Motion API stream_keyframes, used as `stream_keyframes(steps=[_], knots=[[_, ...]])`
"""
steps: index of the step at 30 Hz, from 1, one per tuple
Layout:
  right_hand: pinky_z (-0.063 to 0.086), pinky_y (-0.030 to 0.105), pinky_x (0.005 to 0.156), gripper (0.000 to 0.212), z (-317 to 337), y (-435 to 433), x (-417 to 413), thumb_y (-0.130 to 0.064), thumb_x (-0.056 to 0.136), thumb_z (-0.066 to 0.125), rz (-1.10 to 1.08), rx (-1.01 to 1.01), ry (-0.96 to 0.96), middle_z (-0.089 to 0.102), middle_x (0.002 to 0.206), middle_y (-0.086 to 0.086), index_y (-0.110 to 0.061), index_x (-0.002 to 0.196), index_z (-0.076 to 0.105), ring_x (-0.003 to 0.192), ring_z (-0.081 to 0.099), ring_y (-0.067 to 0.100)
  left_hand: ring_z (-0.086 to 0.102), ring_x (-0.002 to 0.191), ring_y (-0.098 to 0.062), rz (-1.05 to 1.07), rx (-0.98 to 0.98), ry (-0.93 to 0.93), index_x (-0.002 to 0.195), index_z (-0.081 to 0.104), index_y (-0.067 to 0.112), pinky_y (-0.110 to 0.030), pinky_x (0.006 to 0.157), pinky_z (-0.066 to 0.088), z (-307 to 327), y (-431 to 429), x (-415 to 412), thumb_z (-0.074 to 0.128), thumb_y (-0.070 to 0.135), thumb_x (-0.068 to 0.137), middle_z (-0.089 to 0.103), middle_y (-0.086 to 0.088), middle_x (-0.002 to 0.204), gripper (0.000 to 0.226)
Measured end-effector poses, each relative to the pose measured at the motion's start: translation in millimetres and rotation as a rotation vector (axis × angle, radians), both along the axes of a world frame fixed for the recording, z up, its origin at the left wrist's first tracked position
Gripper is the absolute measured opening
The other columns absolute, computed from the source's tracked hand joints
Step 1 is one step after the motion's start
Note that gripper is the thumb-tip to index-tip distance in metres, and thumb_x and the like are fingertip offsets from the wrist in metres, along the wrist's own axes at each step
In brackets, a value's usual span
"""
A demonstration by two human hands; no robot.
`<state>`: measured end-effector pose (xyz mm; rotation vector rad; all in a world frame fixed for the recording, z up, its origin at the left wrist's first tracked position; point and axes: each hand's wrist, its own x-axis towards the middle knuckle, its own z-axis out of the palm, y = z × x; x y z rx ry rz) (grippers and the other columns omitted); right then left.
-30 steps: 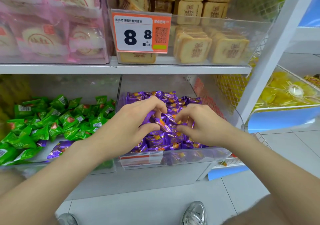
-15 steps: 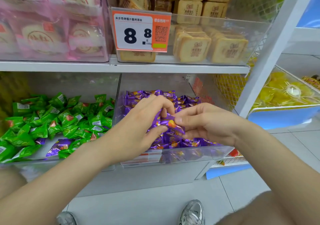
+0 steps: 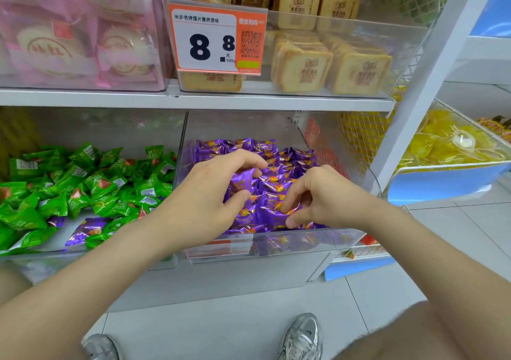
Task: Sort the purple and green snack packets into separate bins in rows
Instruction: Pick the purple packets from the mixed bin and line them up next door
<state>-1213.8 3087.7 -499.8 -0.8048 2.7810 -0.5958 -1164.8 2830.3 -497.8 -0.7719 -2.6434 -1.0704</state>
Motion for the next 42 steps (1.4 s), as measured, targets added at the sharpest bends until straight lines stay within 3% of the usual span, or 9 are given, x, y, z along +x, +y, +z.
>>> stream_keyframes(steps=[3,10,13,18,20,25,31,39,42], knots=[[0.043,0.011,0.068,0.023,-3,-1,-2,-0.041,0.072,0.095,0.034,0.06,0.018,0.075,0.078,-0.02,-0.031,0.09,0.084,0.075,0.065,0.001,0.056,0.118,-0.001,0.023,0.013,0.002,0.125,0.061,0.036,-0.013,0.092,0.042,-1,0,0,0.073,0.011,0.093,0.06,0.021,0.122,0.042],[0.05,0.016,0.069,0.019,0,2,0,-0.04,0.082,0.089,0.052,0.117,0.073,0.076,0.088,-0.016,-0.031,0.098,0.083,0.079,0.064,-0.005,0.064,0.1,-0.01,0.056,0.175,-0.111,0.106,0.065,0.034,-0.026,0.08,0.057,3,5,2,0.088,0.018,0.083,0.066,0.018,0.11,0.036],[0.052,0.029,0.069,0.029,7,0,5,-0.045,0.1,0.067,-0.003,0.048,0.182,0.073,0.075,-0.004,-0.021,0.088,0.079,0.066,0.063,0.01,0.07,0.091,-0.011,0.053,0.242,-0.142,0.1,0.069,0.03,-0.026,0.078,0.06,6,8,2,0.092,0.011,0.078,0.07,0.017,0.102,0.037],[0.064,0.043,0.071,0.041,23,-21,26,-0.043,0.108,0.05,-0.23,-0.636,-0.422,0.077,0.11,-0.001,-0.014,0.112,0.079,0.083,0.077,0.035,0.076,0.095,-0.014,-0.004,0.361,-0.178,0.089,0.072,0.021,-0.023,0.083,0.059,10,11,2,0.091,-0.001,0.074,0.076,0.006,0.093,0.032],[0.062,0.039,0.068,0.036,21,-21,26,-0.038,0.106,0.055,-0.207,-0.67,-0.524,0.076,0.11,-0.006,-0.011,0.109,0.079,0.083,0.076,0.037,0.077,0.093,-0.017,-0.036,0.371,-0.172,0.087,0.072,0.019,-0.028,0.082,0.061,11,13,3,0.092,-0.002,0.073,0.076,0.003,0.091,0.031],[0.061,0.026,0.074,0.023,18,-2,15,-0.012,0.097,0.07,-0.274,-0.716,-0.712,0.071,0.098,0.019,-0.003,0.117,0.077,0.082,0.064,0.02,0.074,0.092,-0.019,-0.072,0.22,-0.069,0.085,0.072,0.029,-0.043,0.086,0.058,6,14,2,0.091,0.011,0.076,0.076,0.009,0.095,0.028],[0.063,0.033,0.085,0.014,13,15,7,-0.009,0.095,0.076,-0.132,-0.319,-0.217,0.08,0.084,-0.002,-0.015,0.106,0.083,0.082,0.076,0.018,0.067,0.095,-0.006,0.032,0.078,-0.089,0.093,0.071,0.037,-0.02,0.073,0.048,-1,17,-6,0.078,0.019,0.087,0.069,0.018,0.094,0.019],[0.061,0.033,0.079,0.015,9,12,7,-0.019,0.086,0.087,0.037,-0.125,-0.117,0.078,0.089,-0.009,-0.027,0.098,0.084,0.081,0.074,0.006,0.052,0.093,0.008,0.024,-0.188,-0.162,0.1,0.075,0.038,-0.01,0.077,0.037,-7,18,-10,0.067,0.027,0.095,0.06,0.014,0.1,0.014],[0.061,0.036,0.078,0.014,12,15,6,-0.02,0.087,0.086,0.03,-0.14,-0.096,0.078,0.088,-0.006,-0.028,0.098,0.085,0.08,0.075,0.008,0.05,0.096,0.003,-0.026,-0.282,-0.174,0.109,0.076,0.033,-0.01,0.08,0.035,-9,19,-12,0.062,0.025,0.101,0.06,0.01,0.101,0.017]])
